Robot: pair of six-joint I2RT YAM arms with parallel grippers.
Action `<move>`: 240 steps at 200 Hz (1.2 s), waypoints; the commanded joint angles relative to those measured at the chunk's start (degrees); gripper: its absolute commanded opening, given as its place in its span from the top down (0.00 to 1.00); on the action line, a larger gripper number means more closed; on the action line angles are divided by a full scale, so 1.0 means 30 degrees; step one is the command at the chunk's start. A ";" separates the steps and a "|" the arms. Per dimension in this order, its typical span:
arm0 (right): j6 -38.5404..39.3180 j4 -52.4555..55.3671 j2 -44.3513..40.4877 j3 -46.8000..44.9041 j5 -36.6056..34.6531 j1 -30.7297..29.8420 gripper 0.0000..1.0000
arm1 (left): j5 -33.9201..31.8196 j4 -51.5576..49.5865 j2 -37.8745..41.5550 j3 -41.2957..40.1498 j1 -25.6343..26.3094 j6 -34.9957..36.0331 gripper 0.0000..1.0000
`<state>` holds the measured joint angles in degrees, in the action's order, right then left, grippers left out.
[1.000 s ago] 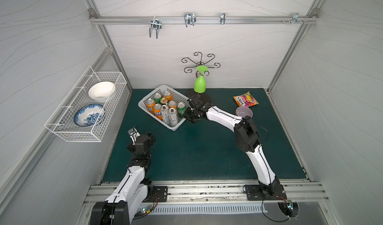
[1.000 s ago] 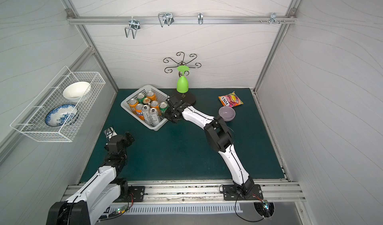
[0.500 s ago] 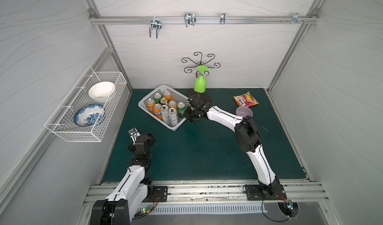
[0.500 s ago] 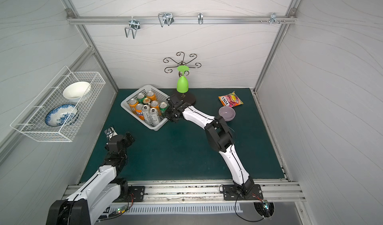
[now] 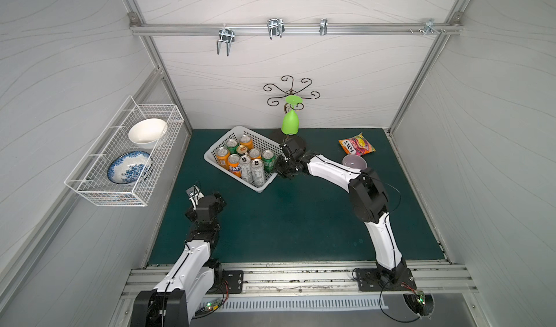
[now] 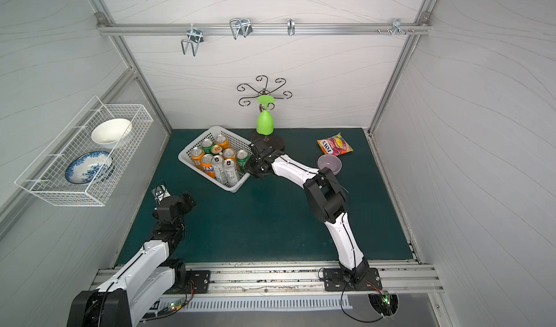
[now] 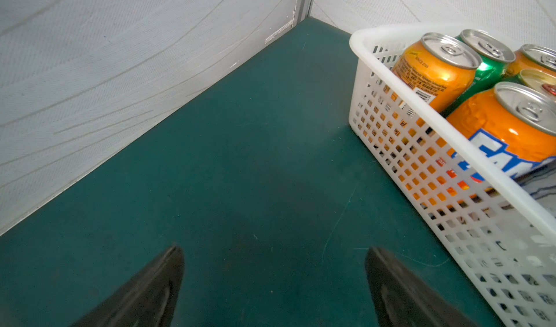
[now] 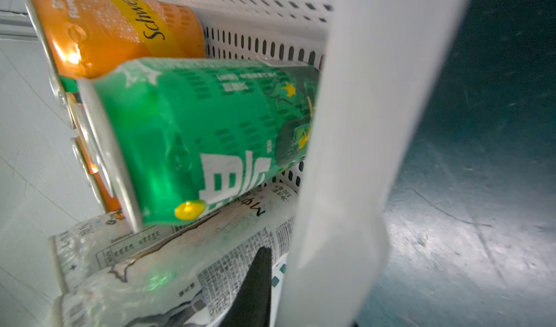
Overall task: Take out the drinks from the basket
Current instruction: Move the basket to the center of the board.
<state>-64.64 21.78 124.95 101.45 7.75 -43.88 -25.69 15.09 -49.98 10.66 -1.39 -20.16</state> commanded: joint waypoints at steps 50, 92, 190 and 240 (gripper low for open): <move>0.4760 0.1424 -0.3418 -0.2847 -0.0221 0.0503 0.94 | -0.0049 0.0832 0.0201 0.0616 0.0052 0.0004 0.02; 0.5699 0.1529 -0.4938 -0.4744 -0.0672 0.0700 0.95 | -0.0118 0.0653 0.0399 0.0594 0.0052 -0.0029 0.02; 0.9057 0.2726 -0.8153 -0.8482 -0.0834 0.2665 0.97 | -0.0169 0.0536 0.0450 0.0638 0.0052 -0.0054 0.02; 1.1733 0.3921 -0.8626 -0.8939 -0.0394 0.4132 0.99 | -0.0115 0.0536 0.0326 0.0696 0.0052 -0.0034 0.02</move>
<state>-43.70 28.40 102.89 75.00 10.59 -33.76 -25.74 14.98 -49.21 10.66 -1.39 -20.18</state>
